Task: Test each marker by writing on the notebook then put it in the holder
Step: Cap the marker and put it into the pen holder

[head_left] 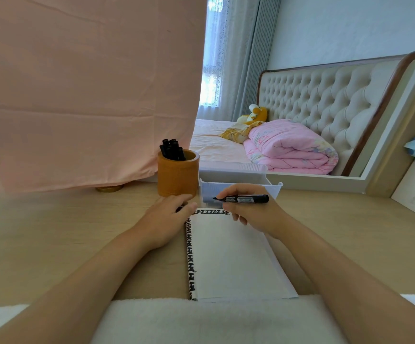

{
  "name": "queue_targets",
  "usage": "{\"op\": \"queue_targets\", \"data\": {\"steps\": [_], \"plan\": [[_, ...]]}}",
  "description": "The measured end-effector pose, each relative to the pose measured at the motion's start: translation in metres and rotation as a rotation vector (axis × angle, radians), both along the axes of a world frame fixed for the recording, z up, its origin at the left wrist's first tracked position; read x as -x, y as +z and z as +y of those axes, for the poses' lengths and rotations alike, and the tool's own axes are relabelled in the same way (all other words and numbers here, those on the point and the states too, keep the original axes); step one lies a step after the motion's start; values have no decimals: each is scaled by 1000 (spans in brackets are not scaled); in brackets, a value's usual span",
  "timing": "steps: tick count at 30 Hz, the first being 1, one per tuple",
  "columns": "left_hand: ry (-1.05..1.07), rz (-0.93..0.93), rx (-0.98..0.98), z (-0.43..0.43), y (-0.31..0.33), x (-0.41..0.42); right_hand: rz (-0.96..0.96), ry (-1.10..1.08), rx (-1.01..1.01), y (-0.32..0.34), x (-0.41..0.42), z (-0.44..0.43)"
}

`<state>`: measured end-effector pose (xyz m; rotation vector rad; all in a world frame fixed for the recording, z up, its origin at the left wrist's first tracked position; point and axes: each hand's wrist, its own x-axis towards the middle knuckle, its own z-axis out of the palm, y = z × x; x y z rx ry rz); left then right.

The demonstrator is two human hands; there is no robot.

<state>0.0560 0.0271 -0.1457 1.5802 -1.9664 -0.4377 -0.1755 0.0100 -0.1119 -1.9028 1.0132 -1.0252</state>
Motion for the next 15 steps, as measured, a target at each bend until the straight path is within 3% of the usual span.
{"op": "queue_targets", "data": {"steps": [4, 8, 11, 13, 15], "plan": [[68, 107, 21, -5, 4, -17, 65, 142, -41, 13, -7, 5], [129, -133, 7, -9, 1, -33, 41, 287, -212, 23, -13, 11], [110, -195, 21, -8, 1, -32, -1, 333, -325, 26, -13, 13], [106, -200, 45, -7, 2, -33, 32, 318, -305, 27, -14, 14], [124, -158, 78, -7, 6, -34, 182, 213, -178, 26, -15, 14]]}}
